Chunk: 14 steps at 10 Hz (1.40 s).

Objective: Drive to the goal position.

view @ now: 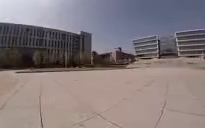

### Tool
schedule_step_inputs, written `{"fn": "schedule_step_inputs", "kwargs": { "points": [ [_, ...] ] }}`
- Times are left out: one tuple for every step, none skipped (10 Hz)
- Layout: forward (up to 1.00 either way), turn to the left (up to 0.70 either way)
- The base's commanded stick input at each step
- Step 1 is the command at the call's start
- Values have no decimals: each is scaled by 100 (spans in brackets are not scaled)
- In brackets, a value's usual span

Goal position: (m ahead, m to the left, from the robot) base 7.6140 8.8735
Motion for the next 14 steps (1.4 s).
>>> {"fn": "schedule_step_inputs", "kwargs": {
  "points": [
    [64,0],
    [64,0],
    [64,0],
    [64,0],
    [63,0],
    [63,0],
    [62,0],
    [62,0],
    [62,0],
    [62,0],
    [61,0],
    [61,0],
    [61,0],
    [61,0]
  ]
}}
